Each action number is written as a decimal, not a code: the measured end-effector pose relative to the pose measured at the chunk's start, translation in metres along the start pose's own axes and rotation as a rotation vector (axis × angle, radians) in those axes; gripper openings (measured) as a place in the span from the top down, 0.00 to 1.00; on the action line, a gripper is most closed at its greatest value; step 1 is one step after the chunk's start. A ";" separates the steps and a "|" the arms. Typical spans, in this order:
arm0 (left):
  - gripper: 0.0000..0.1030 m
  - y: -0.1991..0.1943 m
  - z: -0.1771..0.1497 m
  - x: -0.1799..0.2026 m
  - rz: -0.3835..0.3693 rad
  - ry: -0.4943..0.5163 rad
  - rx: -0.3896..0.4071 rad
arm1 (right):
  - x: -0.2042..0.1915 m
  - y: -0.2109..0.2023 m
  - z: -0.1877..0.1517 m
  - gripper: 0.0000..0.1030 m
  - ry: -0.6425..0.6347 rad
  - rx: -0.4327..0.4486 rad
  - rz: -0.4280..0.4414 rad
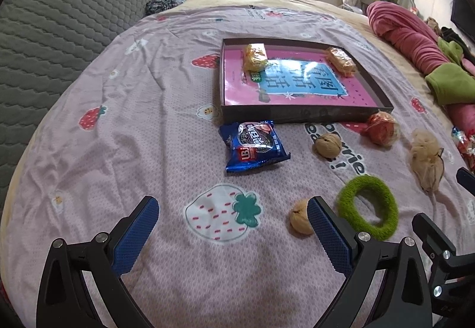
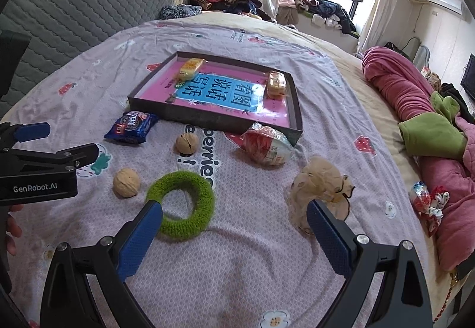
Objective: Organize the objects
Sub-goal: 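Grasp the blue Oreo pack with the left tool while the right tool grasps the green ring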
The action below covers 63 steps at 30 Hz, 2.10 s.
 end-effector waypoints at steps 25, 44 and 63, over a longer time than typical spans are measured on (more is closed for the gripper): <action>0.03 0.065 0.035 0.006 -0.010 -0.015 -0.042 | 0.000 0.064 -0.001 0.04 0.016 -0.077 -0.003; 0.03 0.123 0.047 0.011 0.031 -0.027 -0.118 | -0.013 0.098 -0.001 0.21 0.008 -0.097 0.058; 0.46 0.110 0.041 0.007 -0.019 -0.039 -0.082 | -0.007 0.084 -0.002 0.80 0.075 -0.075 0.198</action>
Point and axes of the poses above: each gripper's, at about its wrist camera, not at the fingertips, and y roughly the way its jaws point, x to its right, z to its top, the point moved 1 cm from there along y, roughly the way its jaws point, and after that the axes turned 3 degrees about x, right-handed, at the moved point
